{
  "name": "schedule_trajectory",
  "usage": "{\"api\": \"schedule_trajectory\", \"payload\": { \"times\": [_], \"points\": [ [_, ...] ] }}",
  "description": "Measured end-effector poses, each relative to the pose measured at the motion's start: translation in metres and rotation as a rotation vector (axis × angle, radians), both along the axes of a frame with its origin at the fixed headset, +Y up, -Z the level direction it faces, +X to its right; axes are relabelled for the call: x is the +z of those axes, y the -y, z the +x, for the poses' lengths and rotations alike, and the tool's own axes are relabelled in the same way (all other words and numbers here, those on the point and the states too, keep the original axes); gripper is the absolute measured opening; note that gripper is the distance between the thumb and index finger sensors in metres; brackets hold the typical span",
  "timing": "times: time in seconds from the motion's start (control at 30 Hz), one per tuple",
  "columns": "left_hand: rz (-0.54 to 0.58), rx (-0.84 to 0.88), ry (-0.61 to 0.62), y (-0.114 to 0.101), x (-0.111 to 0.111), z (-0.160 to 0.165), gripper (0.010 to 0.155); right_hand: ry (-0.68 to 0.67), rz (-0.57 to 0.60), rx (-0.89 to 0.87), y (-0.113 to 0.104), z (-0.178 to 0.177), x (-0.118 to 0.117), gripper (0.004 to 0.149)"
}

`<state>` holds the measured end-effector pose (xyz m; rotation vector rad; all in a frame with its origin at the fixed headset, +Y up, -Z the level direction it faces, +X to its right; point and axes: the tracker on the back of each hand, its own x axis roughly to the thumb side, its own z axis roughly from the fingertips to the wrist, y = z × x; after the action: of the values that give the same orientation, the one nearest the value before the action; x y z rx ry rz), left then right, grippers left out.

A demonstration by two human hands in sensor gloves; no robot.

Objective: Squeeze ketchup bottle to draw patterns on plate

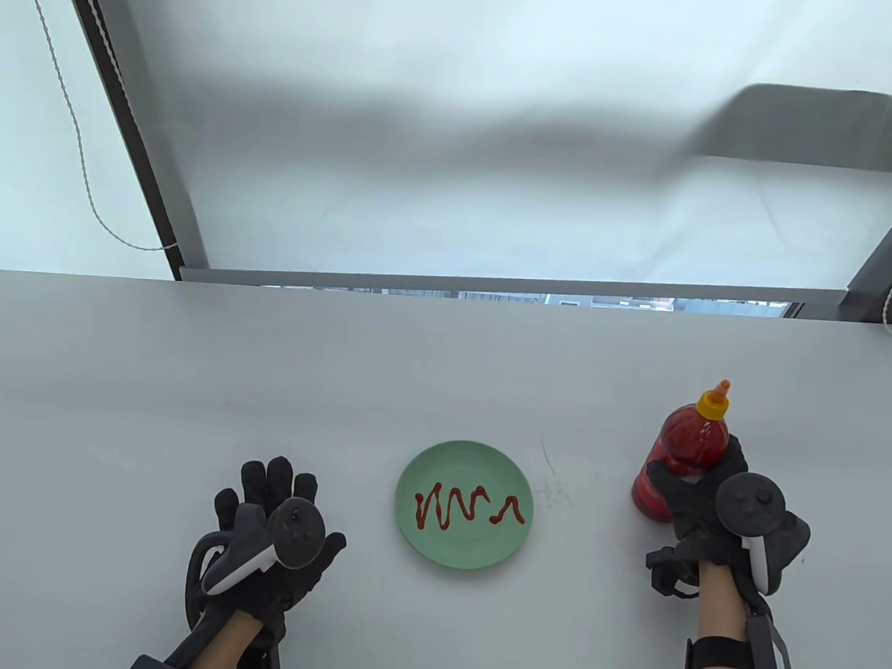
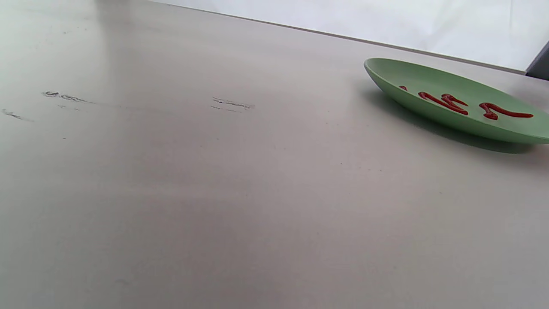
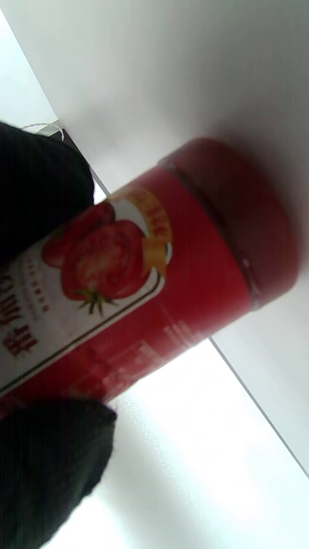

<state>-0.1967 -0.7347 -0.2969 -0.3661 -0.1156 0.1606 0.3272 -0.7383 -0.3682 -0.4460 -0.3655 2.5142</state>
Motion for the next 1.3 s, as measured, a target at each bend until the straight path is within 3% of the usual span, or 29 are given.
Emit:
{"api": "schedule_trajectory", "payload": {
  "times": [0.27,0.43,0.6,0.7,0.83,0.93,1.3],
  "points": [
    [0.008,-0.023,-0.058,-0.004,0.007,-0.004,0.084,0.053,-0.170,0.221,-0.024,-0.013,0.031,0.113],
    [0.040,-0.004,-0.072,-0.008,0.009,-0.007,0.083,0.017,-0.041,0.319,-0.052,-0.033,0.074,0.106],
    [0.051,-0.004,-0.066,-0.013,0.011,-0.007,0.083,-0.249,0.080,0.404,-0.072,-0.069,0.123,0.090],
    [0.023,-0.020,-0.057,-0.016,0.014,-0.007,0.083,-0.316,0.098,0.402,-0.067,-0.078,0.136,0.086],
    [0.058,-0.033,-0.051,-0.020,0.015,-0.006,0.082,-0.351,0.066,0.452,-0.041,-0.077,0.138,0.087],
    [0.081,-0.037,-0.042,-0.021,0.016,-0.005,0.082,-0.403,-0.088,0.480,-0.029,-0.072,0.131,0.092],
    [0.110,-0.025,-0.033,-0.019,0.016,-0.004,0.082,-0.409,-0.168,0.499,-0.016,-0.072,0.128,0.096]
  ]
}}
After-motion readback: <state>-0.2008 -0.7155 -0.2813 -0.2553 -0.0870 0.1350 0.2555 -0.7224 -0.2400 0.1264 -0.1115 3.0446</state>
